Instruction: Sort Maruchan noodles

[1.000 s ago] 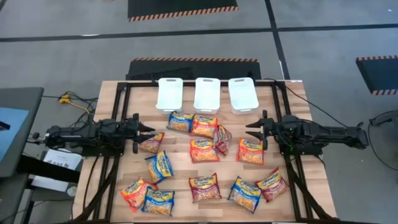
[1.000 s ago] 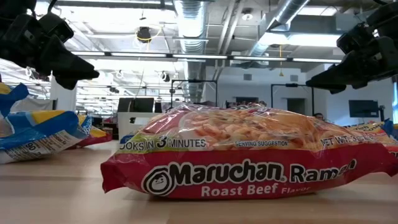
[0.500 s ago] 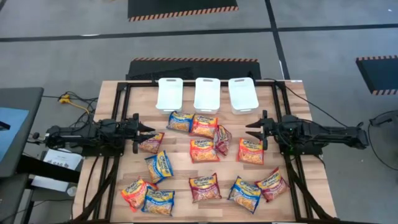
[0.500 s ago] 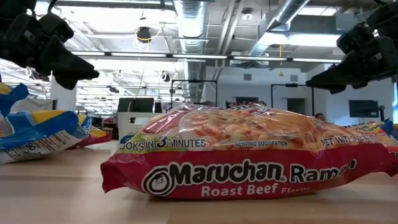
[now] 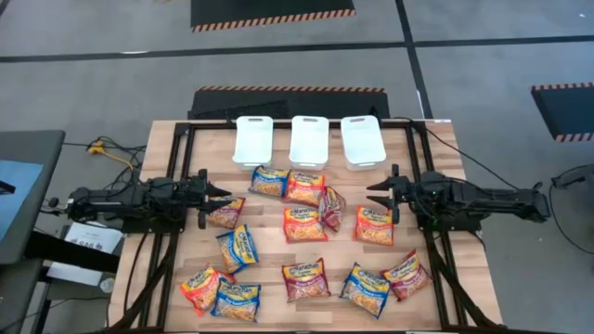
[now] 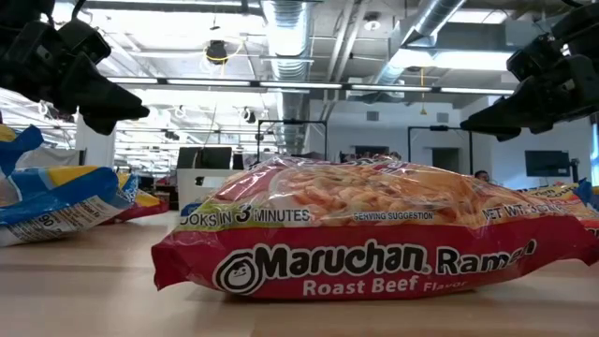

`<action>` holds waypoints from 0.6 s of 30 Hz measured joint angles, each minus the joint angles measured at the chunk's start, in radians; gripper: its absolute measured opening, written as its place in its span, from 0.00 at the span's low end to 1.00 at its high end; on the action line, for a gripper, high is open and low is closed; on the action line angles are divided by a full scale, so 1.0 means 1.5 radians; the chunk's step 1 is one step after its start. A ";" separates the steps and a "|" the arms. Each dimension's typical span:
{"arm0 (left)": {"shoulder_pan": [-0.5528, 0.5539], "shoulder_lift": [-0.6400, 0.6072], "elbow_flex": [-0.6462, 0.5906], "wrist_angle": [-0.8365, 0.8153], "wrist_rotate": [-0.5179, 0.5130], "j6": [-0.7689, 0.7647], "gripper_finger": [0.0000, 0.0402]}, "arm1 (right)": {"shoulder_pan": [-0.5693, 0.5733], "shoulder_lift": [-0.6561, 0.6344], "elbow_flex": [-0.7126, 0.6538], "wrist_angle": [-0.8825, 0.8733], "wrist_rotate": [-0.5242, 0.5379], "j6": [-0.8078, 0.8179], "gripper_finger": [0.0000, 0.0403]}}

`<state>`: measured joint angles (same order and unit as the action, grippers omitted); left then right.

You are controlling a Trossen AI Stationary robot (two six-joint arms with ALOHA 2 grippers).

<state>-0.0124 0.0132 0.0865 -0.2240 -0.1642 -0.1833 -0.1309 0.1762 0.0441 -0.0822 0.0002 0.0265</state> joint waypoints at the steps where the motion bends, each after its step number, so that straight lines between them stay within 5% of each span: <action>1: 0.000 0.000 0.000 0.000 0.000 0.000 0.30 | 0.000 0.000 0.000 0.000 0.000 0.000 0.40; 18: 0.000 0.000 -0.001 0.009 -0.040 -0.049 0.30 | 0.000 0.000 0.000 0.000 0.000 0.000 0.40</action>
<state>-0.0120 0.0128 0.0849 -0.2102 -0.2236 -0.2572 -0.1309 0.1762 0.0441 -0.0822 0.0002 0.0265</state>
